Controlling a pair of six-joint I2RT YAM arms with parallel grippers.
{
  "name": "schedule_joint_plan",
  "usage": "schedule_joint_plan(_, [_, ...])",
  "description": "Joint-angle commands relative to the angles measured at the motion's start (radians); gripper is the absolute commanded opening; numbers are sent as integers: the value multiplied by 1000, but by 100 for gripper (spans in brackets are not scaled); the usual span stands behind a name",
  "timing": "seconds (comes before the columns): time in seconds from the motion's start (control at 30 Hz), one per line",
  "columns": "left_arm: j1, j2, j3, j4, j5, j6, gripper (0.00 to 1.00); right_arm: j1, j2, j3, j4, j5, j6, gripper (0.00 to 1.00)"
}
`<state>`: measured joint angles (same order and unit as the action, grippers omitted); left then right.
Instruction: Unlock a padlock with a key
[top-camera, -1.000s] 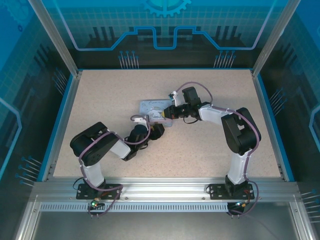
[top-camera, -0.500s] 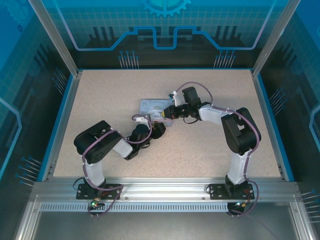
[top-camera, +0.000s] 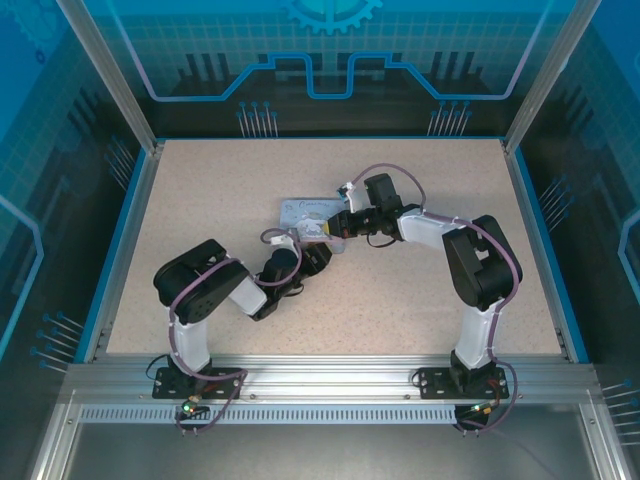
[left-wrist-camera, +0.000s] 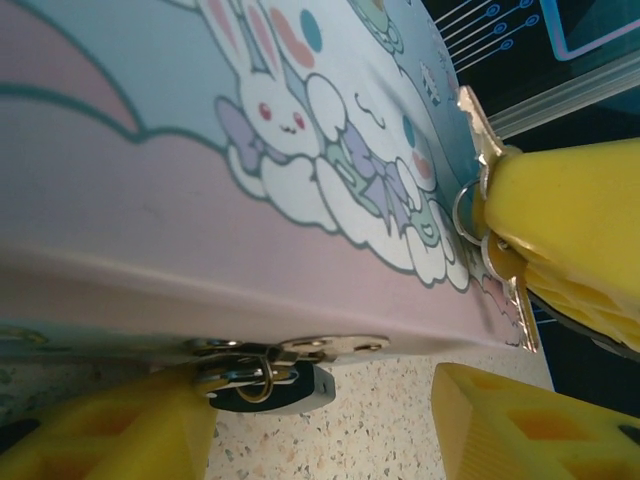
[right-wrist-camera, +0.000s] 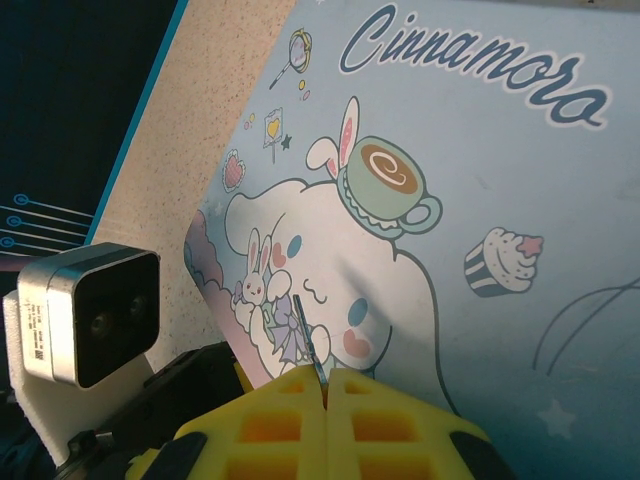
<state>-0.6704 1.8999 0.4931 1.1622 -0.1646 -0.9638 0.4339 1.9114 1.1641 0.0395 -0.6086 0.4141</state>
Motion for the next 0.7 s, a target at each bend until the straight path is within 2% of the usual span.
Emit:
schedule_joint_plan(0.0, [-15, 21, -9, 110, 15, -40, 56, 14, 39, -44, -102, 55, -16, 0])
schedule_joint_plan(0.37, [-31, -38, -24, 106, -24, -54, 57, 14, 44, -41, -104, 57, -20, 0])
schedule_joint_plan(0.67, [-32, -32, -21, 125, -44, -61, 44, 15, 42, -44, -105, 57, -23, 0])
